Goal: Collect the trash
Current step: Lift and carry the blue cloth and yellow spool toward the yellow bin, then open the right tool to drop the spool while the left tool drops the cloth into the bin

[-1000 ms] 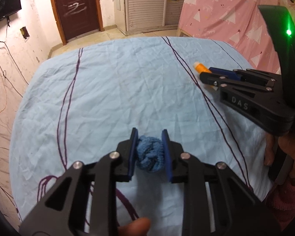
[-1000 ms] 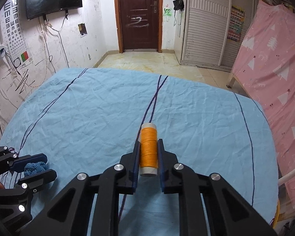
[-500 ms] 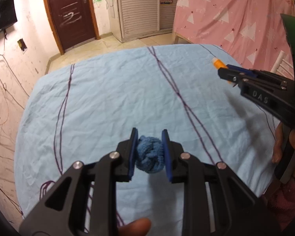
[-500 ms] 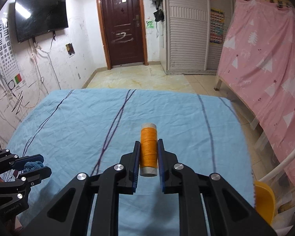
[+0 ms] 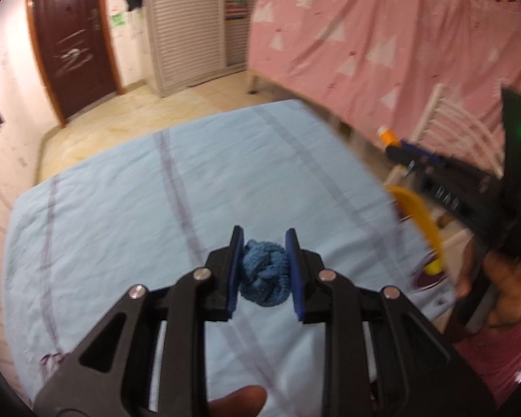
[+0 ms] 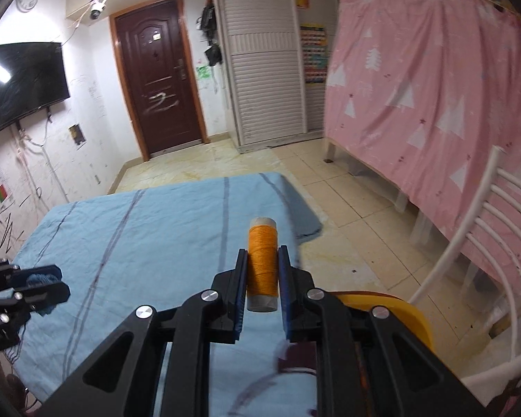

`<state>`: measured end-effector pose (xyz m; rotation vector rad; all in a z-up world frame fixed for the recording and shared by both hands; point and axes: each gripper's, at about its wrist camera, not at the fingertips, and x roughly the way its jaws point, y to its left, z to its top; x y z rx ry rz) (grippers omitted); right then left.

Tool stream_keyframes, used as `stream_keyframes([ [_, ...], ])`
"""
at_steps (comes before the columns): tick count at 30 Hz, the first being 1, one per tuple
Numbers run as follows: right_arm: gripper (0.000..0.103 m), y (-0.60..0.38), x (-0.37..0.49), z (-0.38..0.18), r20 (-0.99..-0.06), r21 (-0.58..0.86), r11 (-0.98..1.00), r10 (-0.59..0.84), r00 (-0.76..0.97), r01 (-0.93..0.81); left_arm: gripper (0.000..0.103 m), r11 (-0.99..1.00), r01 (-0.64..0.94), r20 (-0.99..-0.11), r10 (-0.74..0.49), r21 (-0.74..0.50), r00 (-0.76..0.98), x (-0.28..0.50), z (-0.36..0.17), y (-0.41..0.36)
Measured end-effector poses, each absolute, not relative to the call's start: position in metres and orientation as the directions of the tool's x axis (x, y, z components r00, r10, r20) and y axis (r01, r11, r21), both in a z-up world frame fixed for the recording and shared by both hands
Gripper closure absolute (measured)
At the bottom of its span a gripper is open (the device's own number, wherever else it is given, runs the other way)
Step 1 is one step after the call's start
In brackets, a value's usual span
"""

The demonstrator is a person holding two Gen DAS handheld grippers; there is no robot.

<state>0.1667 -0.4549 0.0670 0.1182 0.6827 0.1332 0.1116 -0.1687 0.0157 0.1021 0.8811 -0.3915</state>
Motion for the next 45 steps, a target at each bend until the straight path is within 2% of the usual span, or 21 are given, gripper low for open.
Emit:
stream_keyframes([
  [7,0.093,-0.516,0.146,0.052,-0.628,0.17,0.985,0.097,0.773,0.015,0.08,0.873,0.476,-0.757,-0.381,-0.106,0.531,0.115,0.025,-0.235],
  [21,0.093,-0.567,0.125,0.032,-0.639,0.199,0.975,0.052,0.768,0.1,0.08,0.812,0.581,-0.766,-0.407,-0.054,0.497,0.108,0.023,-0.318],
  [31,0.093,-0.576,0.121,0.02,-0.654,0.229,0.966,0.062,0.754,0.119,0.079,0.771,0.636,-0.716,-0.47,-0.047,0.516,0.11,0.035,-0.37],
  [34,0.092,-0.579,0.123,0.018,-0.659,0.249,0.961,0.079,0.748,0.118,0.057,0.776,0.627,-0.718,-0.476,-0.07,0.508,0.114,0.034,-0.377],
  [35,0.092,-0.58,0.123,0.017,-0.661,0.25,0.961,0.078,0.746,0.12,0.044,0.781,0.619,-0.715,-0.476,-0.078,0.511,0.115,0.034,-0.378],
  [36,0.092,-0.581,0.122,0.017,-0.662,0.25,0.961,0.077,0.746,0.122,0.036,0.786,0.613,-0.712,-0.475,-0.08,0.516,0.116,0.034,-0.379],
  [41,0.091,-0.586,0.123,0.012,-0.666,0.267,0.954,0.081,0.742,0.135,0.036,0.803,0.59,-0.713,-0.461,-0.081,0.529,0.118,0.034,-0.375],
  [44,0.082,-0.586,0.122,0.01,-0.666,0.274,0.952,0.084,0.741,0.138,0.035,0.811,0.579,-0.715,-0.457,-0.089,0.53,0.119,0.034,-0.369],
  [45,0.075,-0.585,0.122,0.01,-0.666,0.274,0.952,0.084,0.741,0.138,0.035,0.813,0.575,-0.715,-0.455,-0.09,0.531,0.12,0.034,-0.366],
])
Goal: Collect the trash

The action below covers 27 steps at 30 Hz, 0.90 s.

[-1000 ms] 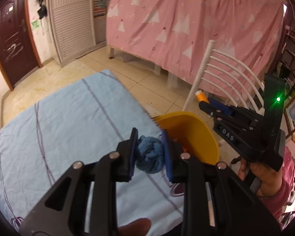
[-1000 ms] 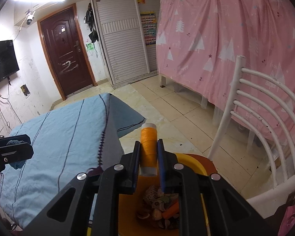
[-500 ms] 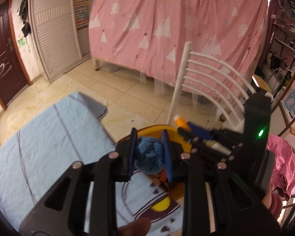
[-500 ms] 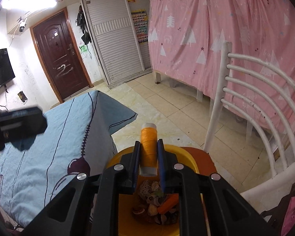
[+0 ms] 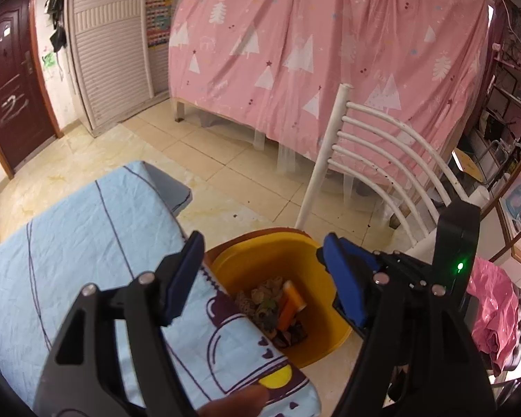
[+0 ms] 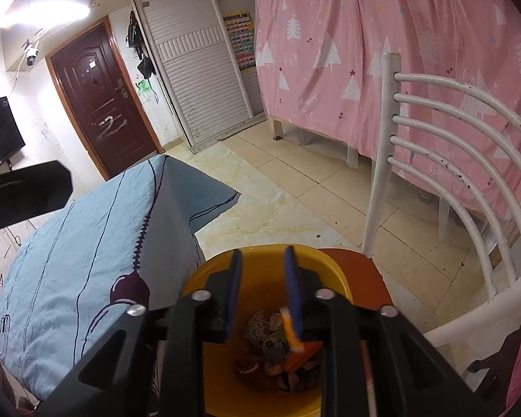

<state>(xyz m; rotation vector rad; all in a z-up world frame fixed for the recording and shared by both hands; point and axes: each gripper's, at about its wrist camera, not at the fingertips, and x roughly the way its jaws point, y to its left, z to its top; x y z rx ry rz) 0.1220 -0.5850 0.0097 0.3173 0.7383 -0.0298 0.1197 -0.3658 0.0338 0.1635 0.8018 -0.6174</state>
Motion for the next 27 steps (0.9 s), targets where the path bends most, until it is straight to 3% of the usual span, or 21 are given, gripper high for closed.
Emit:
stream_keyframes([
  [3,0.06,-0.581,0.121,0.011,-0.66,0.277,0.952,0.089,0.746,0.132,0.034,0.821,0.563,-0.711,-0.453,-0.096,0.539,0.119,0.035,-0.355],
  [8,0.05,-0.571,0.123,0.017,-0.648,0.289,0.952,0.115,0.753,0.103,0.026,0.841,0.533,-0.688,-0.443,-0.096,0.575,0.116,0.039,-0.33],
  [11,0.04,-0.559,0.126,0.022,-0.64,0.291,0.954,0.135,0.757,0.076,0.022,0.856,0.507,-0.678,-0.434,-0.103,0.594,0.118,0.042,-0.31],
  [13,0.026,-0.547,0.128,0.027,-0.627,0.294,0.955,0.162,0.762,0.038,0.019,0.869,0.484,-0.669,-0.422,-0.105,0.612,0.119,0.042,-0.295],
  [16,0.018,-0.531,0.132,0.036,-0.612,0.288,0.958,0.187,0.768,-0.004,0.015,0.889,0.447,-0.659,-0.397,-0.102,0.639,0.121,0.041,-0.276],
  [20,0.013,-0.507,0.138,0.048,-0.589,0.291,0.955,0.227,0.776,-0.059,0.009,0.918,0.383,-0.645,-0.355,-0.103,0.677,0.122,0.039,-0.244],
  [27,0.012,-0.452,0.151,0.06,-0.584,0.27,0.947,0.305,0.752,-0.174,0.009,0.957,0.256,-0.651,-0.281,-0.135,0.706,0.126,0.03,-0.186],
])
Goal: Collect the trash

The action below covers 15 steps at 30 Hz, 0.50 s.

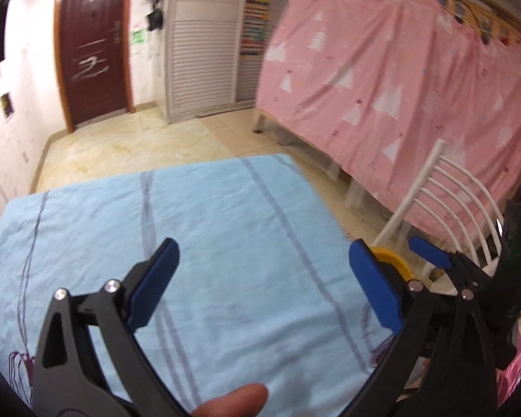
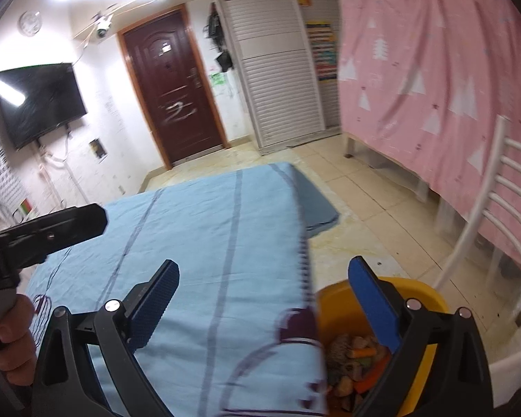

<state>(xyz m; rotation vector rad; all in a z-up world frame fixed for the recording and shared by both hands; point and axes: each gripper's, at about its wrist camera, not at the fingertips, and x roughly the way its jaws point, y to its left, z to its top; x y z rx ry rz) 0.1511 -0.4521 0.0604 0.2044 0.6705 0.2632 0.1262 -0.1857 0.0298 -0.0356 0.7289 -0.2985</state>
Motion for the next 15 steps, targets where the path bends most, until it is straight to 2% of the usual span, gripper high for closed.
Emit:
stream_keyframes([
  [7,0.012,-0.402,0.161,0.063,-0.589,0.258,0.931,0.363,0.722,-0.258,0.007,0.984,0.126,-0.643,-0.178,-0.127,0.745,0.122,0.021,-0.126],
  [15,0.011,-0.342,0.171,0.065,-0.605,0.238,0.911,0.41,0.683,-0.336,0.007,0.989,0.052,-0.641,-0.131,-0.141,0.756,0.116,0.017,-0.077],
])
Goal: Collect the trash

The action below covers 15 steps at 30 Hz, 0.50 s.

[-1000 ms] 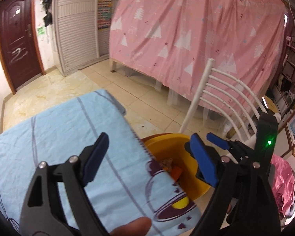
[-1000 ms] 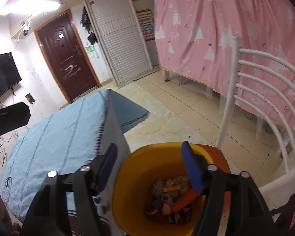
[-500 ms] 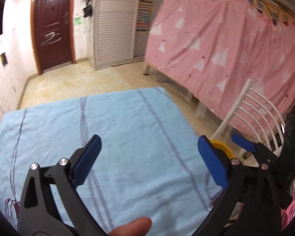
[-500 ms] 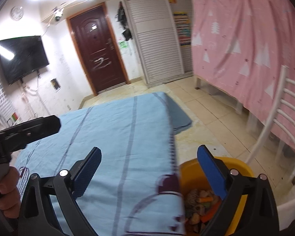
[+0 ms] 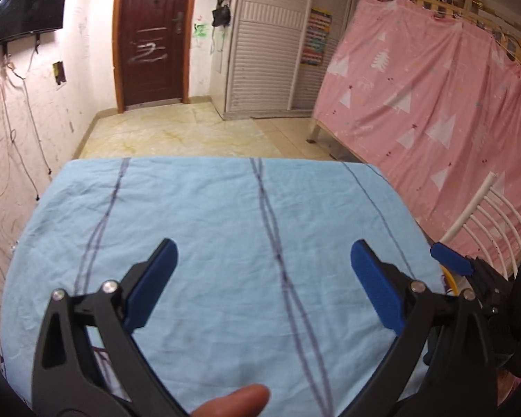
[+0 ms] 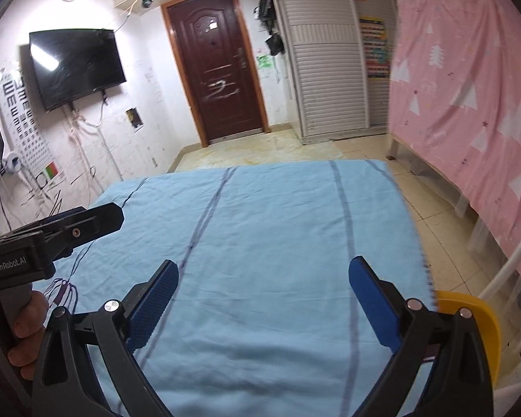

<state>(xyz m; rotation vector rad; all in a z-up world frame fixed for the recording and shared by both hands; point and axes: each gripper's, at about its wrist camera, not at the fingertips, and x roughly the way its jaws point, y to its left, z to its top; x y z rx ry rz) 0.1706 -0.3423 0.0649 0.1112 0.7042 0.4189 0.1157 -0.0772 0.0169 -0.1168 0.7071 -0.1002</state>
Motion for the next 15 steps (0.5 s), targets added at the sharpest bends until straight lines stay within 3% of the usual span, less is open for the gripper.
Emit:
stream_keyframes([
  [15,0.011,-0.275,0.168,0.056,-0.618,0.215,0.883,0.453,0.642,-0.416,0.006,0.996,-0.062,-0.646,0.005,-0.067,0.763,0.095,-0.01,-0.009],
])
